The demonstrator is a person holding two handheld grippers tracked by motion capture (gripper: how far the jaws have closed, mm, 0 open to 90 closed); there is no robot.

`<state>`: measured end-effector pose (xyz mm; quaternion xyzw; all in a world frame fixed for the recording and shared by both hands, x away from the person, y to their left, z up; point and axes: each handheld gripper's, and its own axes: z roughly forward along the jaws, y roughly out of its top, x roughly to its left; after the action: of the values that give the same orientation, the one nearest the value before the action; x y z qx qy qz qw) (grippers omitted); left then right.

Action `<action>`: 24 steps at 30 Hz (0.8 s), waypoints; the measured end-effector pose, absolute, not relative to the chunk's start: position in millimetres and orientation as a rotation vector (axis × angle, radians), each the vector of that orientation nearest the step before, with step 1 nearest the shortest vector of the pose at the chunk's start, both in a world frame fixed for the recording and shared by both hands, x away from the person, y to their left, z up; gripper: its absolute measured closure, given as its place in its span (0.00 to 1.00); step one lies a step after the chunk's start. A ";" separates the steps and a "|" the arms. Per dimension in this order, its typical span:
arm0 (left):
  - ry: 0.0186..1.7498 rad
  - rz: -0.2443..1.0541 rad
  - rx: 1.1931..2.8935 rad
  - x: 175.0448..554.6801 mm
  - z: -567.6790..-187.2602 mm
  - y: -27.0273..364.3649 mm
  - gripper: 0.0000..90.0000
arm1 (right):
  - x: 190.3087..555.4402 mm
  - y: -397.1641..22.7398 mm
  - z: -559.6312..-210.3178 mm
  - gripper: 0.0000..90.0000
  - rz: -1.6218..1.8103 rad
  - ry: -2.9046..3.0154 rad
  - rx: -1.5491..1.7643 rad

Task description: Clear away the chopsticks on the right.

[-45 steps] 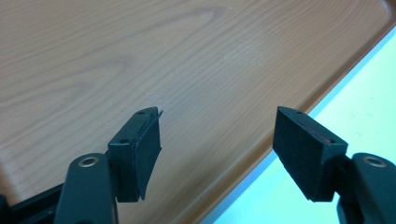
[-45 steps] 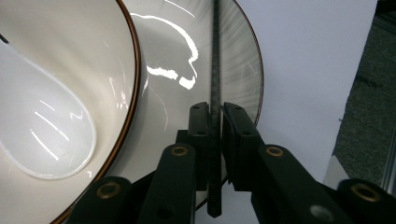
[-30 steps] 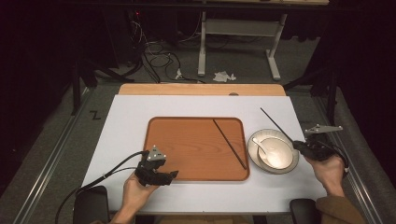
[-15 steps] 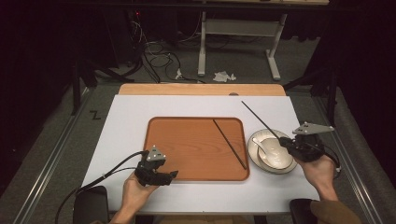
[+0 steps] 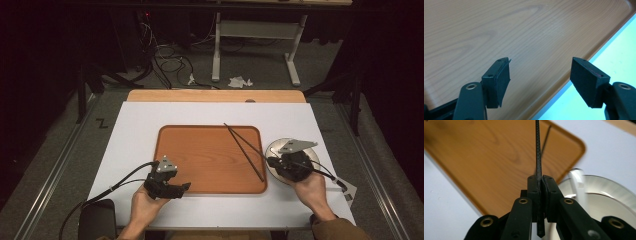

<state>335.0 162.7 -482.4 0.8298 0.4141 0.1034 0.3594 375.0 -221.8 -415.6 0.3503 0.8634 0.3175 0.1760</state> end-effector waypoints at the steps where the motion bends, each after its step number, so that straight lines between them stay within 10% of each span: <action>1: 1.068 0.267 2.139 335.0 -482.3 162.7 0.36 | 374.7 -215.1 -419.7 0.96 0.880 2.471 0.979; 24: 1.066 0.256 2.148 335.2 -482.6 162.7 0.36 | 393.3 -165.5 -480.9 0.92 0.631 2.616 1.021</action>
<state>335.2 162.7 -482.6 0.8319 0.4131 0.0992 0.3570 393.3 -165.5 -480.9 0.3518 0.9010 0.2172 0.1312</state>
